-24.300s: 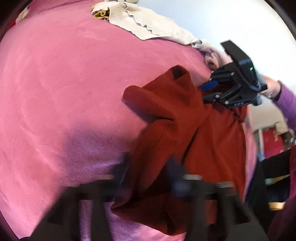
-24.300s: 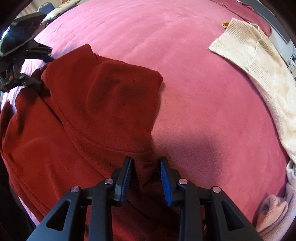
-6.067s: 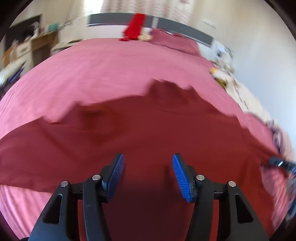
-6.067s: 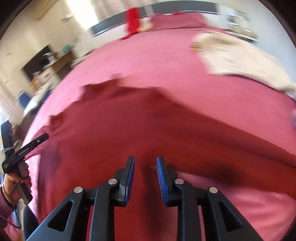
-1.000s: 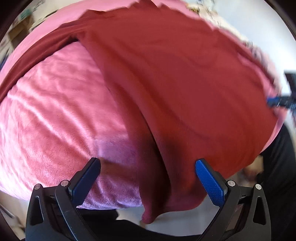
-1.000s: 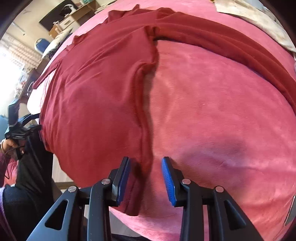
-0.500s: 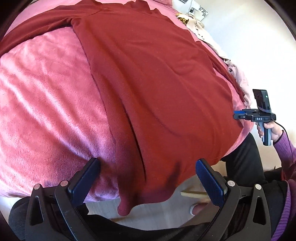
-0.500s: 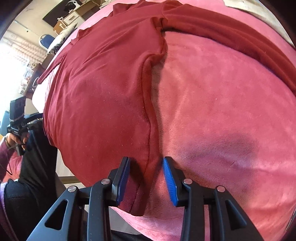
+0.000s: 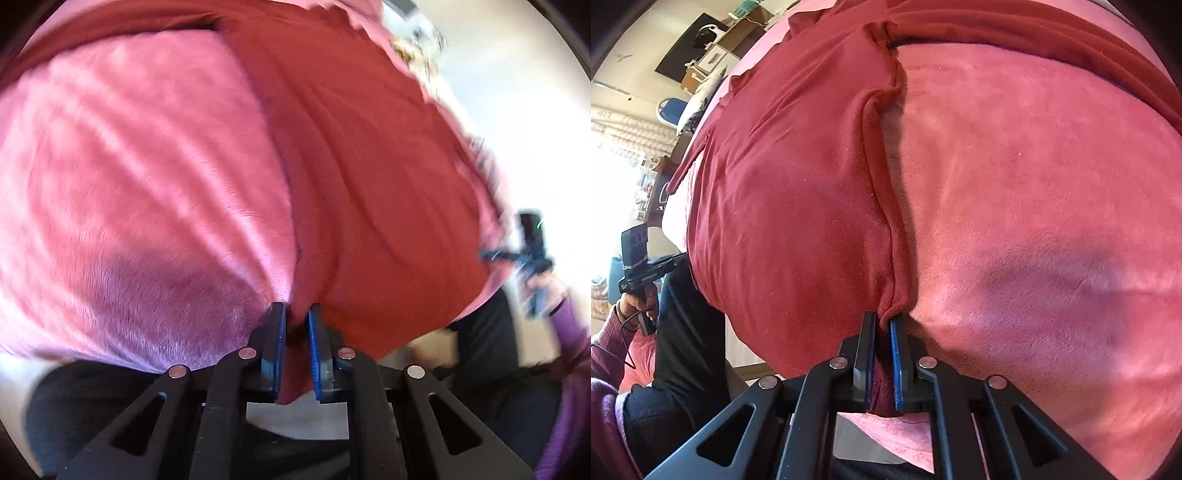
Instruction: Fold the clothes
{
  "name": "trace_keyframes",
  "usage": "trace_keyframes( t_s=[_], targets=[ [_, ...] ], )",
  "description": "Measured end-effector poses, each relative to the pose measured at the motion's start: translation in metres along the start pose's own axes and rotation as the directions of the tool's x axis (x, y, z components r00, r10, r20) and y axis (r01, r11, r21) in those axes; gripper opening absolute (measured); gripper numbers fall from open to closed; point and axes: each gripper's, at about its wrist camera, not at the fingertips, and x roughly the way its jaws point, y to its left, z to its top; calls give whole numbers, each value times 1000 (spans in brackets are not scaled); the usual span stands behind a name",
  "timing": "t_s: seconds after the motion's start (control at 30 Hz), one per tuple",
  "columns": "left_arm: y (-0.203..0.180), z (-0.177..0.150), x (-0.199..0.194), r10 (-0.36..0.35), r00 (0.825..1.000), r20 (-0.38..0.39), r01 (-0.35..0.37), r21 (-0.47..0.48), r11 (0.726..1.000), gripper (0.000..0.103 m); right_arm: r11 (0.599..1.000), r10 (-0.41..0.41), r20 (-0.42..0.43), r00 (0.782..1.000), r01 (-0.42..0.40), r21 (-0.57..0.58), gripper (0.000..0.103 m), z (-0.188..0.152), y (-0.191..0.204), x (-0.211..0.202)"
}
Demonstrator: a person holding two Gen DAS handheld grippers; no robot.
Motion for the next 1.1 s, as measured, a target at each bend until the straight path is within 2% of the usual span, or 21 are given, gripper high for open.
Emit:
trace_keyframes(
  t_s=[0.03, 0.1, 0.17, 0.23, 0.27, 0.3, 0.33, 0.37, 0.4, 0.43, 0.53, 0.73, 0.83, 0.9, 0.97, 1.1],
  targets=[
    [-2, -1, 1, -3, 1000, 10, 3, 4, 1000, 13, 1000, 2, -2, 1000, -2, 2, 8, 1, 0, 1],
    [-13, -1, 4, 7, 1000, 19, -7, 41, 999, 24, 1000, 8, -3, 1000, -8, 2, 10, 0, 1, 0],
    [-20, -1, 7, -2, 1000, 14, 1, 64, 998, 47, 1000, 7, 1, 1000, -7, 7, 12, -1, 2, 0],
    [-25, -1, 9, -10, 1000, 7, 9, 82, 997, 53, 1000, 22, 6, 1000, -22, 9, 20, -2, 4, 0],
    [-26, -1, 9, -6, 1000, 4, 6, 89, 996, 53, 1000, 19, 7, 1000, -19, 2, 27, -3, 7, 0],
    [-25, 0, 9, -1, 1000, 0, 1, 91, 996, 53, 1000, -4, 3, 1000, 4, -18, 27, -3, 10, 0],
    [-23, 0, 8, 7, 1000, -3, -7, 81, 997, 47, 999, -28, 0, 1000, 28, -39, 25, -4, 13, 0],
    [-20, 1, 6, 21, 1000, -5, -20, 65, 998, 29, 997, -52, -3, 999, 52, -59, 12, -5, 17, 0],
    [-14, 1, 4, 30, 999, -11, -30, 41, 999, 21, 995, -70, -6, 998, 69, -71, 6, -6, 20, 0],
    [-8, 1, 2, 20, 1000, -20, -20, 10, 1000, 8, 995, -77, -10, 997, 76, -70, 5, -7, 23, 0],
    [-3, -5, -13, -7, 1000, -16, 7, -12, 1000, 8, 992, -91, -8, 996, 90, -93, 4, -11, 37, -7],
    [-8, -7, -43, -43, 999, 27, 43, -6, 999, 8, 997, 23, 34, 999, -21, -72, 4, -28, 53, -36],
    [-2, -10, -27, 26, 999, -33, -26, 7, 1000, 8, 999, 22, 11, 1000, -21, -48, 4, -35, 53, -28],
    [5, -14, -12, 87, 992, -92, -87, 9, 996, 8, 1000, -3, -27, 1000, 3, -5, 4, -40, 39, -10],
    [10, -17, -3, 126, 983, -132, -125, 14, 992, 8, 998, 38, -47, 998, -35, 55, 4, -44, 28, 4],
    [16, -22, -15, 151, 981, -120, -152, 2, 988, 8, 996, 53, -35, 998, -50, 77, 3, -45, 30, -4]
  ],
)
